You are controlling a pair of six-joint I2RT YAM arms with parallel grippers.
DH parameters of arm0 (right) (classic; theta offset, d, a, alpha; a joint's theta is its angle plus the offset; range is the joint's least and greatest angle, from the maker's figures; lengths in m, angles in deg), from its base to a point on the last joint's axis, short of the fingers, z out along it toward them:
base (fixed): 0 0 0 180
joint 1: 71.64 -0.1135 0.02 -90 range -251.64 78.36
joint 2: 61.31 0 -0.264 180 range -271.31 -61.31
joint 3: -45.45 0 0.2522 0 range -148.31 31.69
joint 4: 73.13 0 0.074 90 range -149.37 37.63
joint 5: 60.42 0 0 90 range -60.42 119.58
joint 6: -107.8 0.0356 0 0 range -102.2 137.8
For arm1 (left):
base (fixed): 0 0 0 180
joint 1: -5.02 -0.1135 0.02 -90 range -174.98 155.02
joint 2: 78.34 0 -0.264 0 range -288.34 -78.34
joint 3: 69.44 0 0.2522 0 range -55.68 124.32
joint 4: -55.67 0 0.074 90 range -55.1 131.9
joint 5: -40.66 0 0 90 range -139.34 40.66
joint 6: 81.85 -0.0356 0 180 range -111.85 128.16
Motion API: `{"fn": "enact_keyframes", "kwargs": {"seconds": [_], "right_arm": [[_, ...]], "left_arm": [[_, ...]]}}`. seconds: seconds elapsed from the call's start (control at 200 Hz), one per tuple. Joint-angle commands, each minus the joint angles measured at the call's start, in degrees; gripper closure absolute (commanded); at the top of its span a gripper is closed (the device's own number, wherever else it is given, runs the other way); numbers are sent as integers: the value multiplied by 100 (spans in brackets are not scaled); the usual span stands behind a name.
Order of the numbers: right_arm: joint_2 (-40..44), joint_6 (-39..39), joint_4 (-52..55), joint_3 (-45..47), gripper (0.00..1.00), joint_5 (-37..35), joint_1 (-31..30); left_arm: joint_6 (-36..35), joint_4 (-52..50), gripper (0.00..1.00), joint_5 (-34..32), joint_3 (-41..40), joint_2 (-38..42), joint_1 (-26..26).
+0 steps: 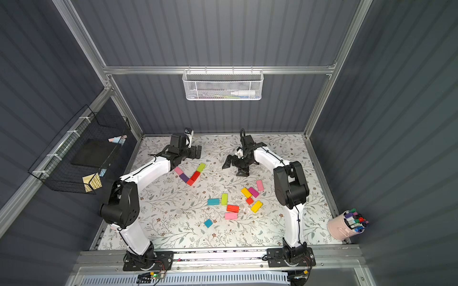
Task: Assemble the letter v with building blocks
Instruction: Assemble the building block at the center of the board, then pick up the building block from the center of the board.
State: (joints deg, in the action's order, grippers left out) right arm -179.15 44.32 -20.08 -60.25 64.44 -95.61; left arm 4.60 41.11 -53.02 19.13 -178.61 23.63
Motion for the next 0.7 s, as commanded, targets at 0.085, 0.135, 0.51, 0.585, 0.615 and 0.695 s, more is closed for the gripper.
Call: {"fn": "enact_keyframes", "kwargs": {"seconds": [0.085, 0.135, 0.51, 0.585, 0.615, 0.695], "right_arm": [[303, -355, 398, 16, 1, -974, -126], [420, -394, 451, 85, 1, -1233, -167], [1394, -1139, 349, 1043, 1, -2051, -813], [1560, -1304, 403, 1236, 1, -2105, -1068], [1612, -1325, 449, 1297, 2, -2138, -1172], [1726, -1308, 506, 1414, 6, -2297, -1520]], "left_arm": [[499, 1047, 0, 373, -739, 1000, -51], [657, 1073, 0, 559, -846, 1203, -51], [1504, 910, 1, 1469, -1470, 2405, 99], [1500, 697, 0, 1334, -1473, 2366, 365], [1498, 597, 0, 1215, -1457, 2334, 509], [1506, 457, 1, 897, -1478, 2278, 814]]}}
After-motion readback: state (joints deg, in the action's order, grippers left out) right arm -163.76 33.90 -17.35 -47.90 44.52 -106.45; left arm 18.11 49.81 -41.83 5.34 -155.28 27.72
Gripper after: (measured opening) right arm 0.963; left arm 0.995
